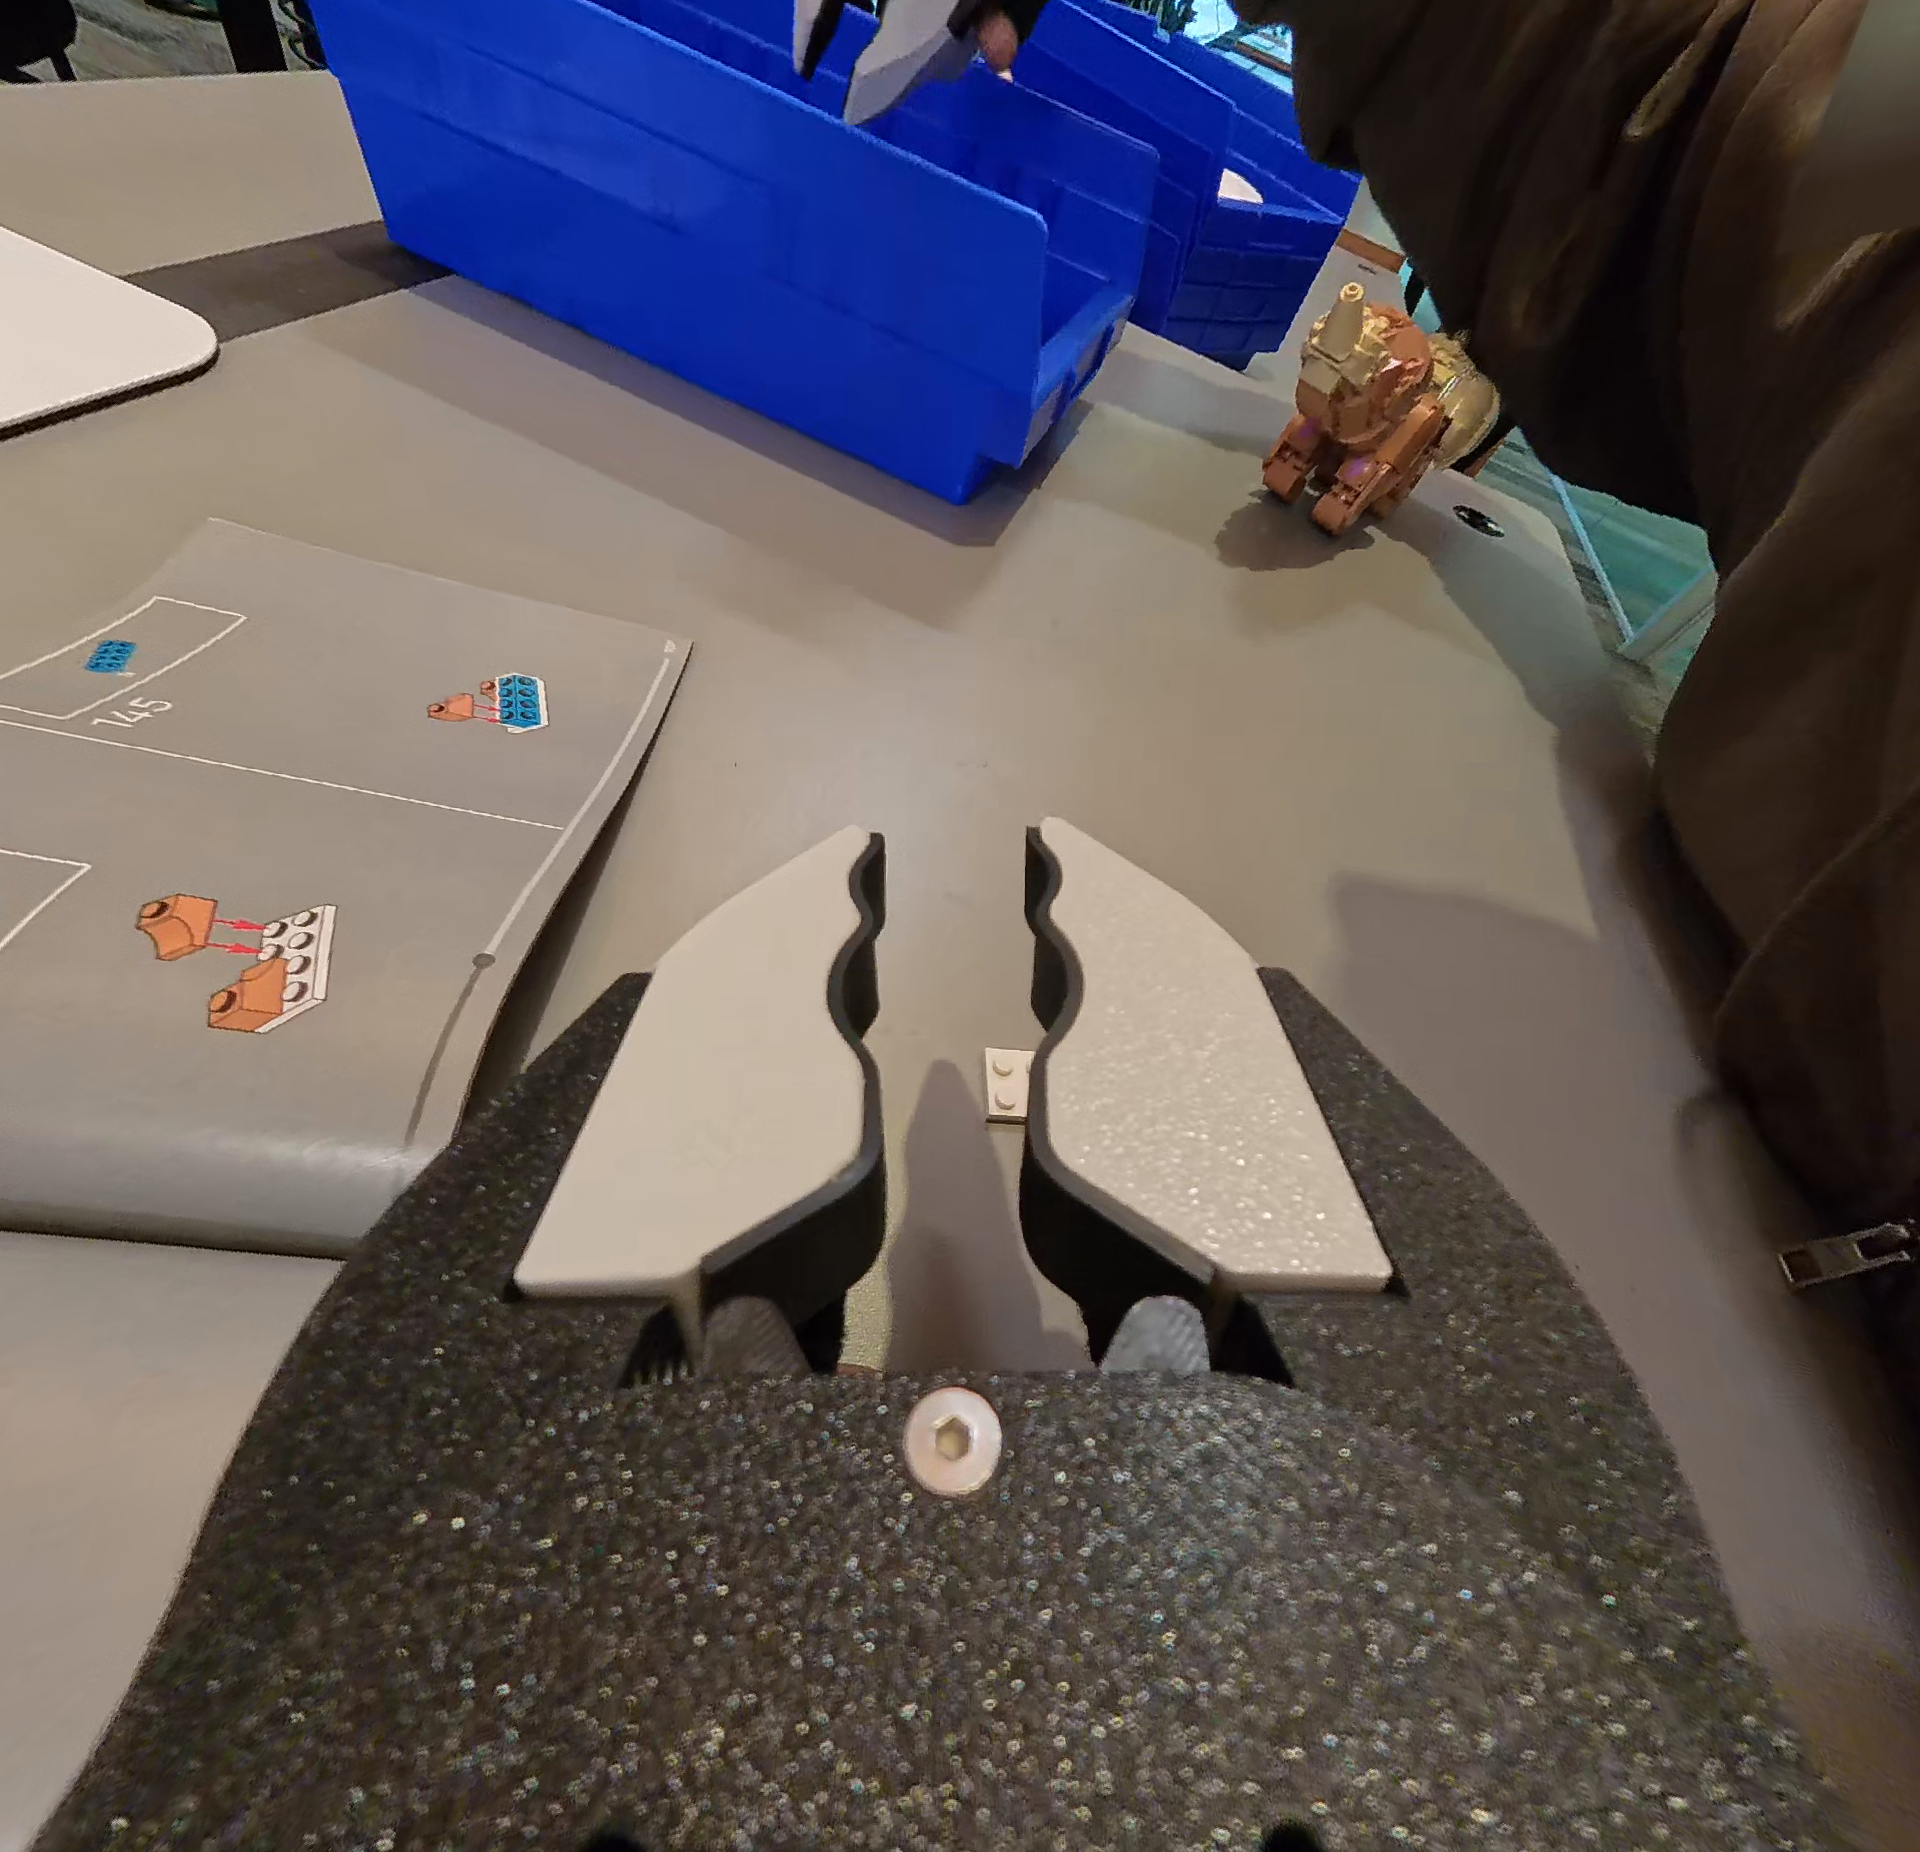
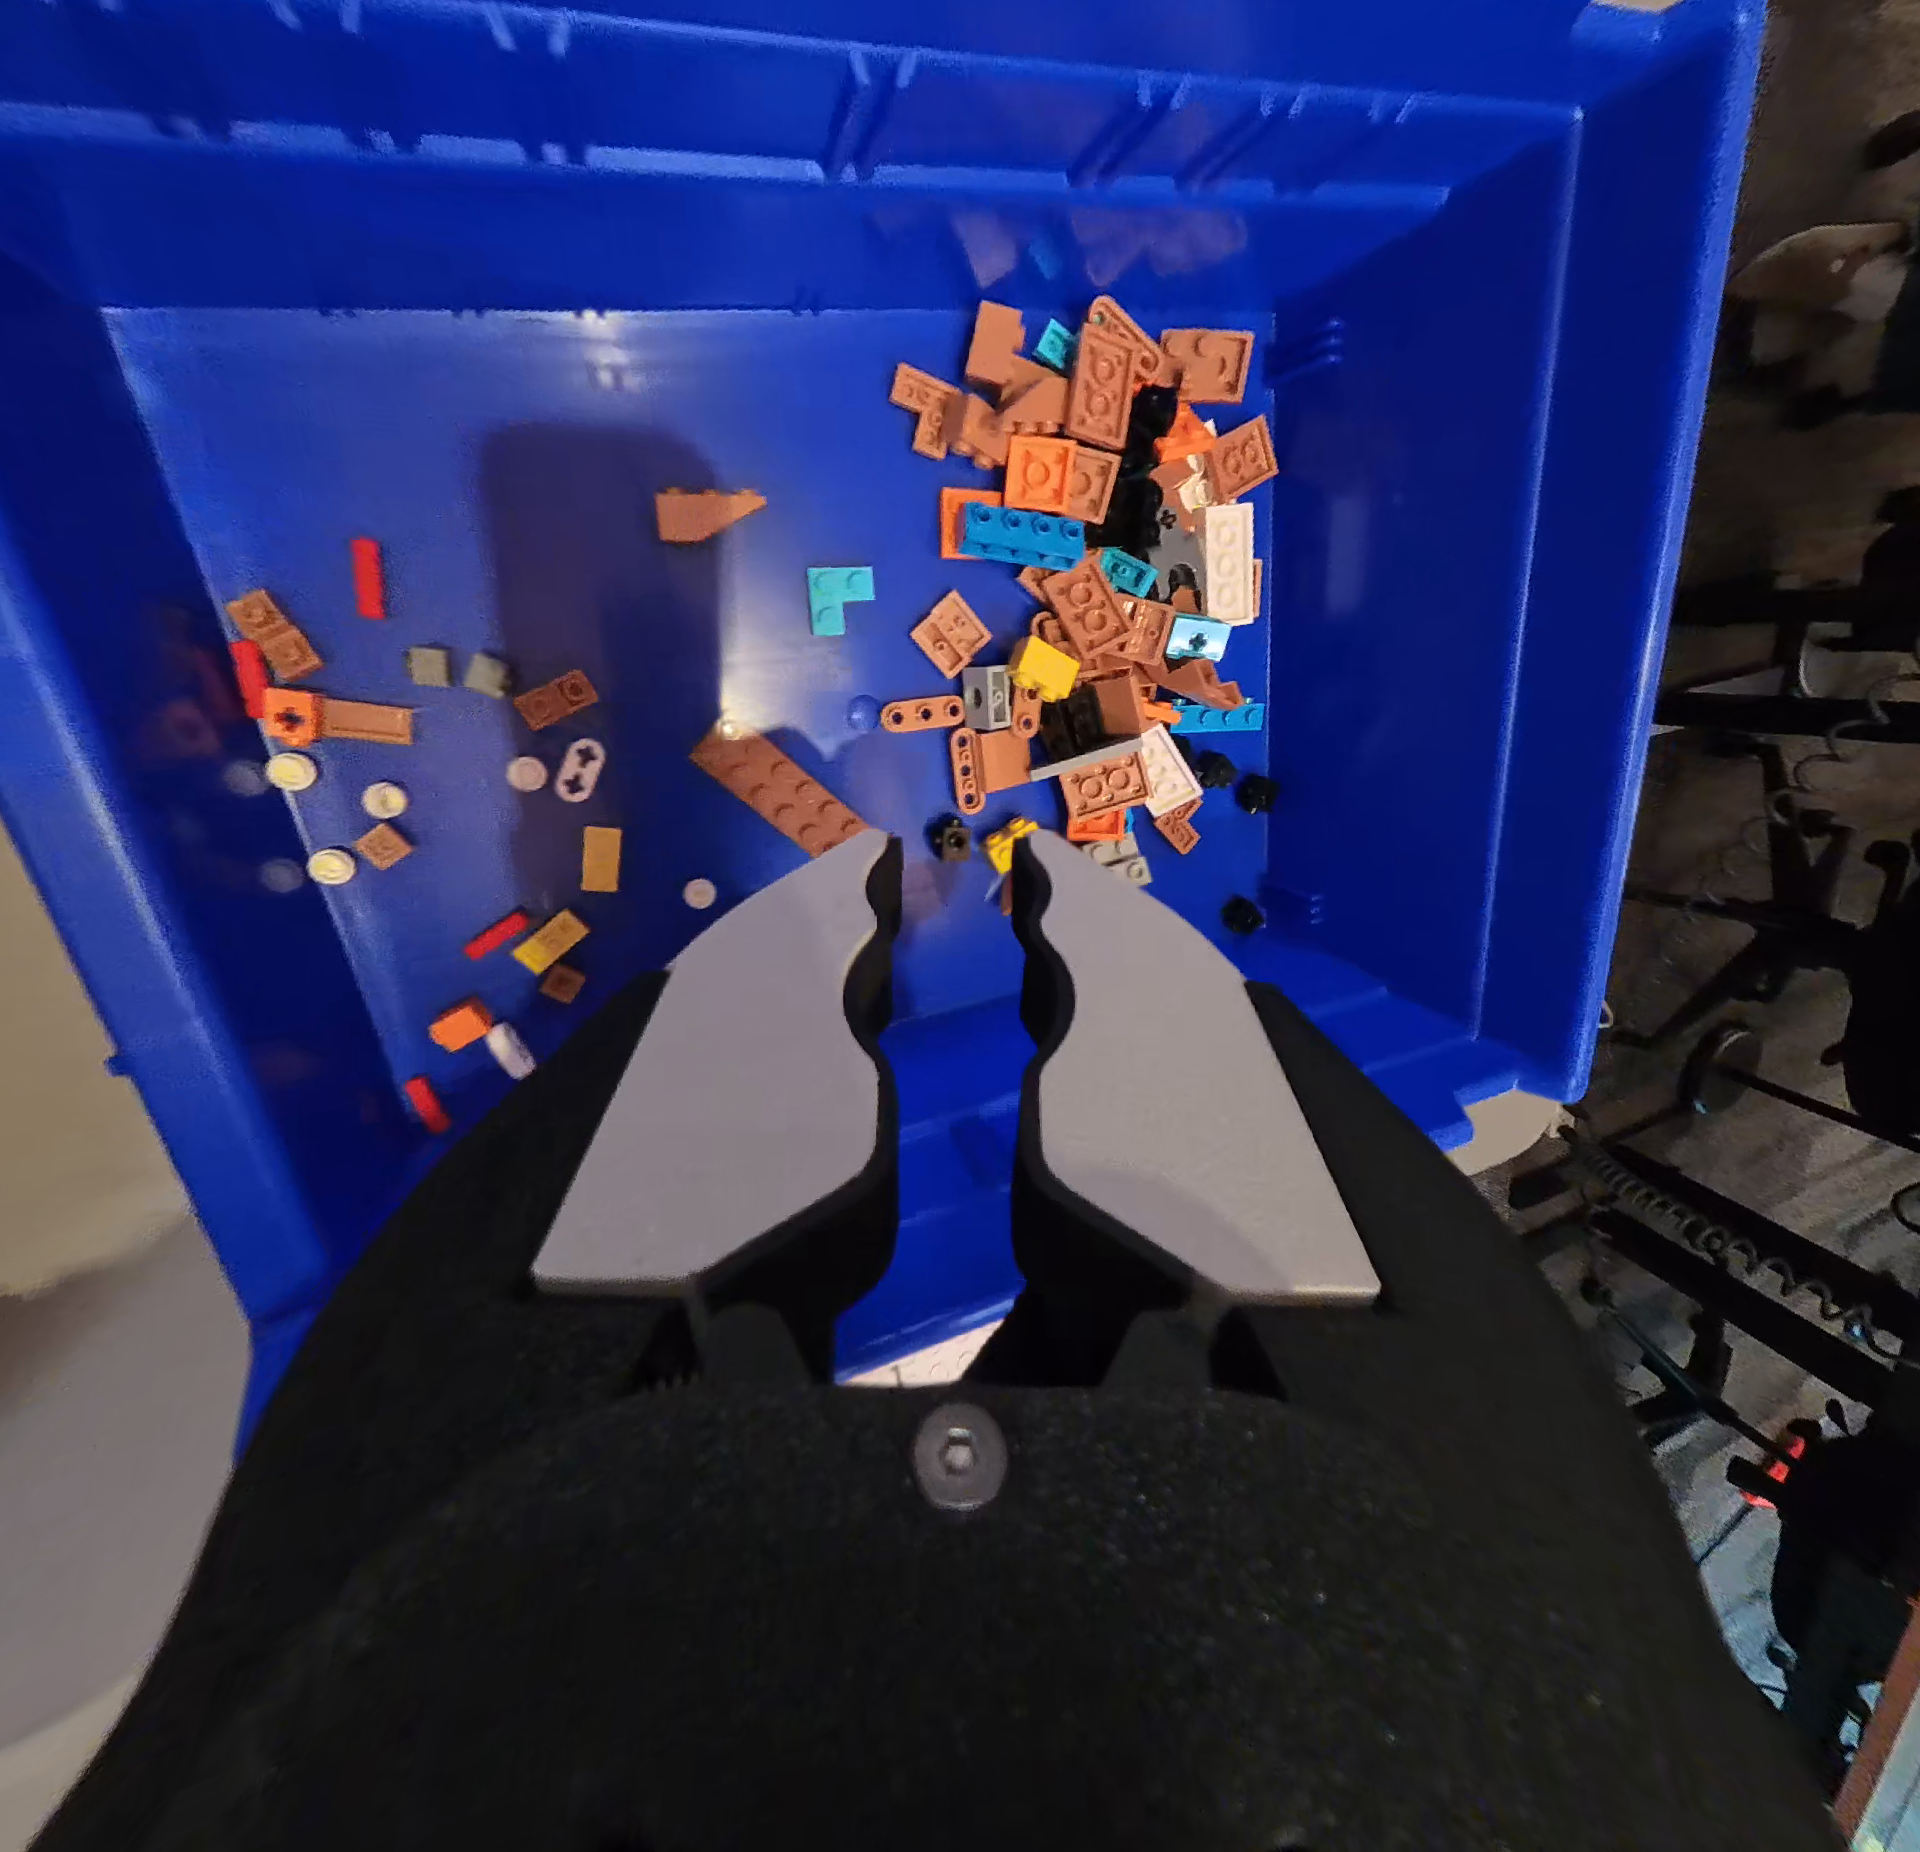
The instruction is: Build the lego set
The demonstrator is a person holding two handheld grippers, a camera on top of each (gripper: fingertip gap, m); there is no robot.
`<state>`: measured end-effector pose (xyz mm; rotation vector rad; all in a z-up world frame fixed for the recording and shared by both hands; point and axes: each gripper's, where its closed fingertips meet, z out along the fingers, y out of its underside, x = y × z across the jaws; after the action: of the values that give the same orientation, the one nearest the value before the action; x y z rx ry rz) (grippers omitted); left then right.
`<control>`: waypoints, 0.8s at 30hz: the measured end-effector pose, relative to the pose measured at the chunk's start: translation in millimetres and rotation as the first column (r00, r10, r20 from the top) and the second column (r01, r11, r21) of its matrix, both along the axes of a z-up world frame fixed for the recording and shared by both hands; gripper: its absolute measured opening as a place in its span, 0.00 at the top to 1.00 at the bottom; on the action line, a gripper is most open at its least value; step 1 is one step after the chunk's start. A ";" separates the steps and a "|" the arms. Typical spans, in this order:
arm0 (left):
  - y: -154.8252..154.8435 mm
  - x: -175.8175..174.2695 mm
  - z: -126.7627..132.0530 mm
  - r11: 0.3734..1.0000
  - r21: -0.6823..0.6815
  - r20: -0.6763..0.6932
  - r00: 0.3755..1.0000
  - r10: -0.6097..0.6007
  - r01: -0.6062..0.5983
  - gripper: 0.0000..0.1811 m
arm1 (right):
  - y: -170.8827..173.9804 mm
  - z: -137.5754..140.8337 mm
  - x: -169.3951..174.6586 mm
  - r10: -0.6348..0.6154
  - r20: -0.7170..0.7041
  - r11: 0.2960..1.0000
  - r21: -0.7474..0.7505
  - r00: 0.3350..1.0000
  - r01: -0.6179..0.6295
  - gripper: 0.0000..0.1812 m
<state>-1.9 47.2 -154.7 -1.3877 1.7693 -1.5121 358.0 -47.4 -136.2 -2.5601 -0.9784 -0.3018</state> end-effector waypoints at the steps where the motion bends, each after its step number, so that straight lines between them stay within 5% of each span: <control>1: 0.2 0.0 0.3 1.000 -0.002 0.001 1.000 0.001 -0.001 0.86 | 2.9 -2.6 1.6 0.002 0.002 1.000 -0.002 1.000 -0.002 0.89; 16: 2.7 0.8 0.8 0.999 -0.040 -0.008 1.000 0.000 -0.001 0.86 | 15.2 11.4 43.1 -0.131 0.045 0.989 0.067 0.990 0.128 0.86; 24: 3.1 0.8 1.2 0.999 -0.043 -0.007 1.000 0.002 -0.002 0.86 | 50.1 16.6 67.5 -0.121 0.067 0.989 0.093 0.990 0.115 0.85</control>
<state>-1.0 50.3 -153.5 -1.4167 1.7483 -1.5550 425.5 2.6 -119.7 -2.5458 -0.8202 -0.4640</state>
